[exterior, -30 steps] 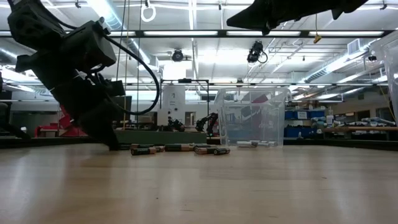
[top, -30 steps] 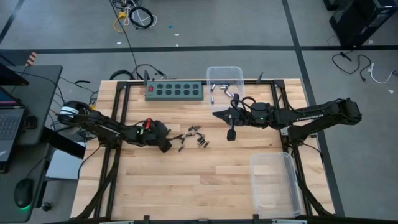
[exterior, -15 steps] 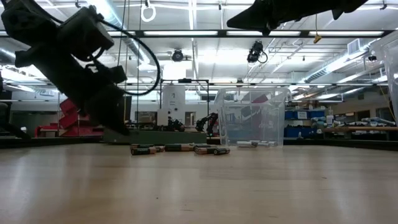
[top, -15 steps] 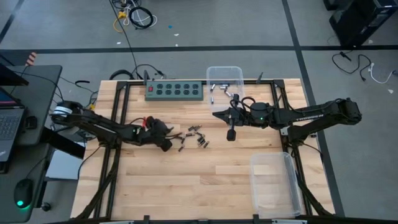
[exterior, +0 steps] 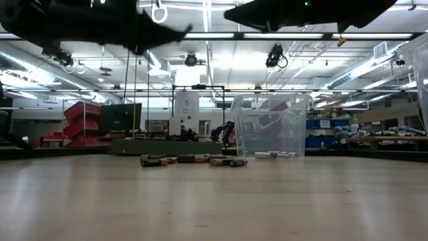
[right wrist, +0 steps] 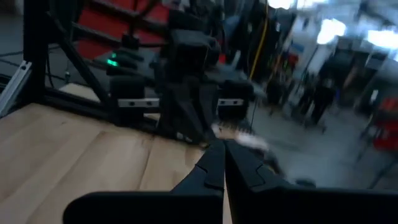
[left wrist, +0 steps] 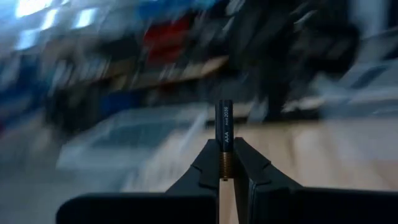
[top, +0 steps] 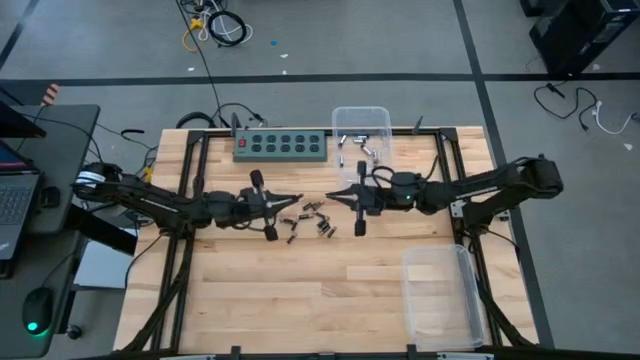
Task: Sort batteries
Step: Put the black battery into the bottom transparent bin
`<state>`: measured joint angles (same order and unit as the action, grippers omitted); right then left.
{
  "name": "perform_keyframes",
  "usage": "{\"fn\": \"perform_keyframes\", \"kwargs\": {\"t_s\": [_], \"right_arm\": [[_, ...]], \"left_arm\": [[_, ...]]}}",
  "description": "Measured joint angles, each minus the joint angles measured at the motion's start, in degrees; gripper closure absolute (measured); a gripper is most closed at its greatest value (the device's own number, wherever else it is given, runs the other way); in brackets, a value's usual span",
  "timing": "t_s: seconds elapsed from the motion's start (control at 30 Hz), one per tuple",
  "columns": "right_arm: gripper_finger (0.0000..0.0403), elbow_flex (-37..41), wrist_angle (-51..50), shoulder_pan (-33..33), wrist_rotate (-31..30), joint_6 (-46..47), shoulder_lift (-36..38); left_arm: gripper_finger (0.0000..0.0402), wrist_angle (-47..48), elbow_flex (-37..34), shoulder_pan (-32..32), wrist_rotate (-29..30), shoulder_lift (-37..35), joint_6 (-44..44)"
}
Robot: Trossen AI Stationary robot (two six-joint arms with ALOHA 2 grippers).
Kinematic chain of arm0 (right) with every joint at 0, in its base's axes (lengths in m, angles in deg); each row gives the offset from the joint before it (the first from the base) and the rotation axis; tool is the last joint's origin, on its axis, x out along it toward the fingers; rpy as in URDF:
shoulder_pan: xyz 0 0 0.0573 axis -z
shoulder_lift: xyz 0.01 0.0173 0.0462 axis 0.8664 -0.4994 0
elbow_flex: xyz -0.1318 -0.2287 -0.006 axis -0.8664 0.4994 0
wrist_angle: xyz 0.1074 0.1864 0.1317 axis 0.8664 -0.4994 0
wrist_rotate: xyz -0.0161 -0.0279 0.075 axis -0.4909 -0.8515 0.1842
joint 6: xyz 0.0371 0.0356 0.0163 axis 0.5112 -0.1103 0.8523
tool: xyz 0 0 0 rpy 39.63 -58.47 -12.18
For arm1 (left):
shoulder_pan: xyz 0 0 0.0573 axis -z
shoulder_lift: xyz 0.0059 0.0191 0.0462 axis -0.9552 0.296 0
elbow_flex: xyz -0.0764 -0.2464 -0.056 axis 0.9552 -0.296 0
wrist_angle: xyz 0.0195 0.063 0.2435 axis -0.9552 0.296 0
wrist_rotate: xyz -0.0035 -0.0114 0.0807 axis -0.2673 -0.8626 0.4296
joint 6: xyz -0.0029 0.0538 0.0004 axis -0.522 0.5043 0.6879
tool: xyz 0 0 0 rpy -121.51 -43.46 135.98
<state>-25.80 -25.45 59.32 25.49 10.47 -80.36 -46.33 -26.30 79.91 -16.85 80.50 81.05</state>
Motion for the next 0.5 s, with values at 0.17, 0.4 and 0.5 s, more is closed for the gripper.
{"fn": "perform_keyframes", "kwargs": {"t_s": [0.17,0.4,0.5], "right_arm": [[0.0400,0.00,13.82,-1.50,1.61,-7.48,-5.86],[0.0371,-0.01,31.30,-1.94,4.22,-7.81,-13.69],[0.0342,-0.19,34.40,-1.92,4.20,-5.77,-15.58]], "left_arm": [[0.0393,-7.75,0.01,-0.64,-7.37,0.65,8.85],[0.0393,-15.56,0.05,-2.77,-14.75,4.63,11.93],[0.0392,-19.29,0.49,-3.46,-15.37,7.62,11.79]]}}
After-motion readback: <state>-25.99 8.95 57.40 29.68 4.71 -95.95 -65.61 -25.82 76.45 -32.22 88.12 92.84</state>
